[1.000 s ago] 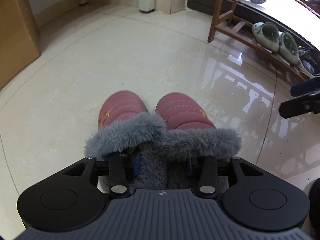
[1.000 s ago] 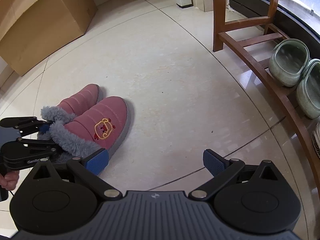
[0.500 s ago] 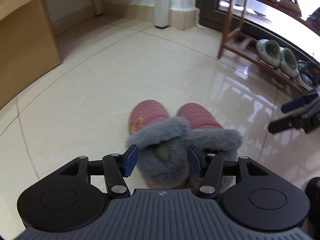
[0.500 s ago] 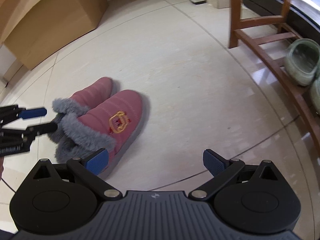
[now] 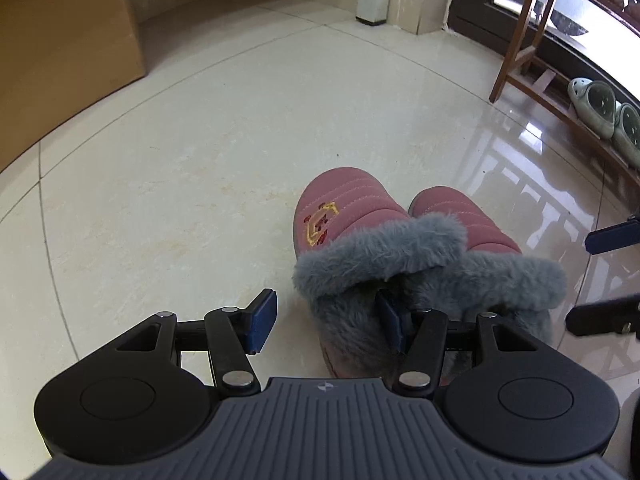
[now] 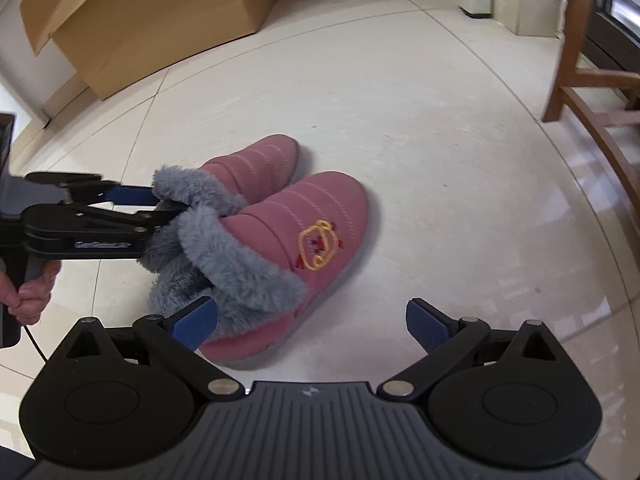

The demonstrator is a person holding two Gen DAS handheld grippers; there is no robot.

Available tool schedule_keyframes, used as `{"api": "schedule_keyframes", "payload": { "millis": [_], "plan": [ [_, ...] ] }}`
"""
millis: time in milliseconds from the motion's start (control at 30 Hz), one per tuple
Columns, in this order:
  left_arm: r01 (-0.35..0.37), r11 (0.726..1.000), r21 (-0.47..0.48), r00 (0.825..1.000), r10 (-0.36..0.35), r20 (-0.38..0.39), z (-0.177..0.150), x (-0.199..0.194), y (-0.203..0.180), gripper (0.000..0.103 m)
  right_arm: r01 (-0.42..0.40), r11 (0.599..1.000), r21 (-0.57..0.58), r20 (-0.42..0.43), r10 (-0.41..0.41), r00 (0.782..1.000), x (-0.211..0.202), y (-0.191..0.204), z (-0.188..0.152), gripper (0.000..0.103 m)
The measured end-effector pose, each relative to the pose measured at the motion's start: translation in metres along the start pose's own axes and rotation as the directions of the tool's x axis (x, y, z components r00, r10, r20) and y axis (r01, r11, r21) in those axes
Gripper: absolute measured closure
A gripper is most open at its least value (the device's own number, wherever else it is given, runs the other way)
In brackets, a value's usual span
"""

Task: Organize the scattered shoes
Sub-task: 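Lift the pink fur-lined boots with the left tool while the right tool grasps them too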

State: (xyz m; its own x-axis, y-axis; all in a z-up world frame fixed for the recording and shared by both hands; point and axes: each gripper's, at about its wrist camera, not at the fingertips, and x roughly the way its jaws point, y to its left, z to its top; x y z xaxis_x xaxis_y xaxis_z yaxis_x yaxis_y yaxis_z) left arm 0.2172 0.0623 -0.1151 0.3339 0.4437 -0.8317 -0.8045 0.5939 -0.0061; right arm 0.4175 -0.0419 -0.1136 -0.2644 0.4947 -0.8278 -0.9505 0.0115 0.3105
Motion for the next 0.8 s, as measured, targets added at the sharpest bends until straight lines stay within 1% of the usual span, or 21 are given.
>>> {"api": "schedule_keyframes", "payload": {
  "millis": [100,167,300,333,367,400,467,500,533,567,600,667,700,800],
  "plan": [
    [-0.004,1.0,0.006,1.0,0.004,0.016,0.001,0.007,0.001,0.046,0.019,1.0,-0.02,0.017,-0.019,1.0,0.011,0.007,0.004,0.002],
    [-0.002,1.0,0.002,1.0,0.002,0.023,0.002,0.013,0.0,0.046,0.049,0.998,-0.029,0.042,-0.048,0.998,0.018,0.013,0.008,0.002],
    [0.015,1.0,-0.013,0.999,-0.014,0.034,0.003,0.022,0.002,0.048,0.105,0.993,-0.045,0.064,-0.102,0.993,0.037,0.021,0.013,0.006],
    [0.019,1.0,-0.019,0.999,-0.018,0.036,0.004,0.023,0.003,0.048,0.121,0.991,-0.053,0.068,-0.118,0.991,0.042,0.022,0.013,0.009],
    [0.023,0.999,-0.025,0.999,-0.022,0.037,0.004,0.025,0.004,0.051,0.13,0.99,-0.056,0.069,-0.126,0.99,0.046,0.023,0.012,0.014],
    [0.027,0.999,-0.029,0.999,-0.026,0.038,0.003,0.026,0.004,0.059,0.139,0.989,-0.054,0.064,-0.136,0.989,0.052,0.022,0.011,0.017],
    [0.045,0.998,-0.05,0.998,-0.042,0.056,0.001,0.028,0.006,0.071,0.133,0.991,-0.034,0.057,-0.131,0.99,0.06,0.019,0.009,0.033],
    [0.031,0.999,-0.041,0.997,-0.028,0.065,0.001,0.028,0.005,0.077,0.124,0.992,-0.02,0.062,-0.122,0.991,0.061,0.018,0.009,0.037],
    [0.017,0.999,-0.035,0.997,-0.014,0.075,0.0,0.028,0.004,0.08,0.121,0.993,-0.013,0.074,-0.12,0.99,0.06,0.016,0.008,0.044],
    [0.012,0.999,-0.045,0.995,-0.008,0.096,0.0,0.026,0.004,0.08,0.123,0.992,-0.013,0.088,-0.122,0.989,0.058,0.016,0.009,0.052],
    [0.009,0.999,-0.05,0.994,-0.003,0.109,0.0,0.024,0.005,0.08,0.125,0.992,-0.004,0.102,-0.124,0.987,0.055,0.012,0.009,0.056],
    [0.003,0.999,-0.043,0.989,0.004,0.145,0.002,0.017,0.004,0.08,0.129,0.991,0.031,0.128,-0.132,0.983,0.047,0.002,0.012,0.073],
    [0.001,0.999,-0.04,0.987,0.005,0.161,0.003,0.013,0.003,0.08,0.129,0.99,0.051,0.136,-0.135,0.981,0.042,-0.003,0.014,0.076],
    [0.044,0.998,-0.042,0.984,-0.036,0.172,0.013,0.003,-0.002,0.08,0.13,0.984,0.121,0.16,-0.149,0.976,0.025,-0.023,0.02,0.077]
  ]
}}
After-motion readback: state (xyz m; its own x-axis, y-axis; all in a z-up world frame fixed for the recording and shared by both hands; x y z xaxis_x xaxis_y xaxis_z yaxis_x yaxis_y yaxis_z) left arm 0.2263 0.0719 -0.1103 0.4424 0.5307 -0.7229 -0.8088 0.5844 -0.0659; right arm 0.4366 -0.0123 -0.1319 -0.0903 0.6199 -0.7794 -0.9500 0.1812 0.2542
